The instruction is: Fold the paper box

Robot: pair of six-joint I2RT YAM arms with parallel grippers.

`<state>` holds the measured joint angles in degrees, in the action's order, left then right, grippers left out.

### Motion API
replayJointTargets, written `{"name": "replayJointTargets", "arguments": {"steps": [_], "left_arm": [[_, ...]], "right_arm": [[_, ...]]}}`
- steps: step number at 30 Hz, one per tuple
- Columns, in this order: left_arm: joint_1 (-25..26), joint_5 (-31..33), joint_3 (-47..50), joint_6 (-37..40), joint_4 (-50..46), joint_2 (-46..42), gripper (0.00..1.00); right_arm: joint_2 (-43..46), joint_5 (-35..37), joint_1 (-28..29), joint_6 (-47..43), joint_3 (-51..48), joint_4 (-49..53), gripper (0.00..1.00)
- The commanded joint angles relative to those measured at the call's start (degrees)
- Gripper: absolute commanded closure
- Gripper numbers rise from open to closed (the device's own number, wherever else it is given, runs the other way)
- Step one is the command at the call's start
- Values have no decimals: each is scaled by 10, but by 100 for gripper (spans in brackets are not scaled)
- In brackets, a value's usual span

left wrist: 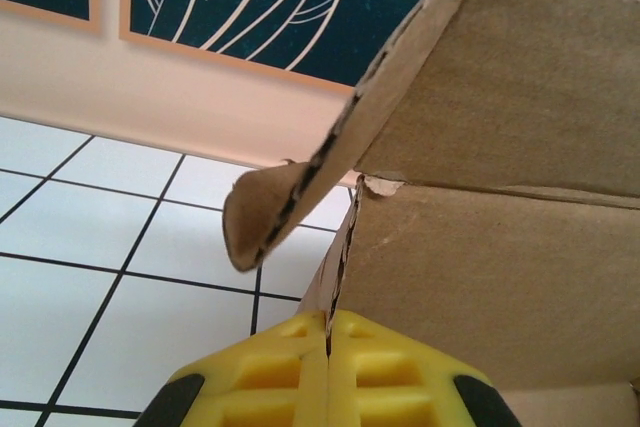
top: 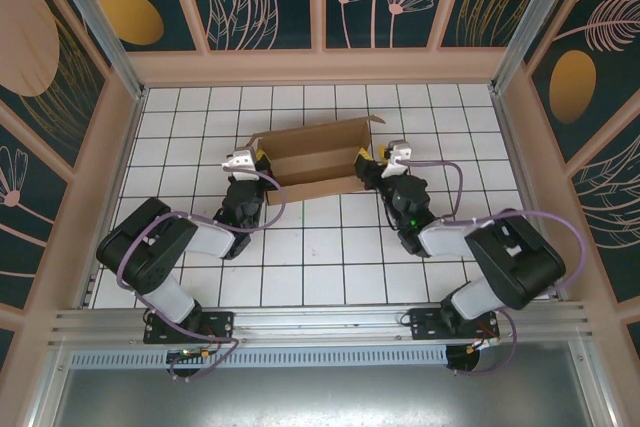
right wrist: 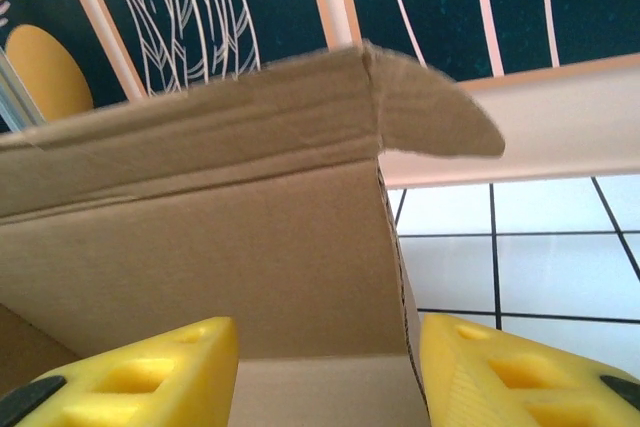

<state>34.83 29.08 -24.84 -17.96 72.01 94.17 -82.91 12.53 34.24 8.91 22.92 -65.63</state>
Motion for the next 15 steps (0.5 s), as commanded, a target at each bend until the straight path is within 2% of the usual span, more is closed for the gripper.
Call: {"name": "replayJointTargets", "arguments": {"steps": [1,4,8,11,15], "left_arm": [[3,-21,11,26,-5,-3,100],[3,-32,15,40,-1,-5,100],[3,-67,23,67,12,-4,100],[3,-86,33,86,30,-4,100],[3,-123,44,114,49,-7,100]], "right_arm": [[74,-25,1,-4,-14,65,49],[170,-41,3,-8,-6,160,50],[257,-24,0,-7,57,306,52],[262,-19,0,8,136,411,55],[208,-32,-3,-1,247,506,56]]}}
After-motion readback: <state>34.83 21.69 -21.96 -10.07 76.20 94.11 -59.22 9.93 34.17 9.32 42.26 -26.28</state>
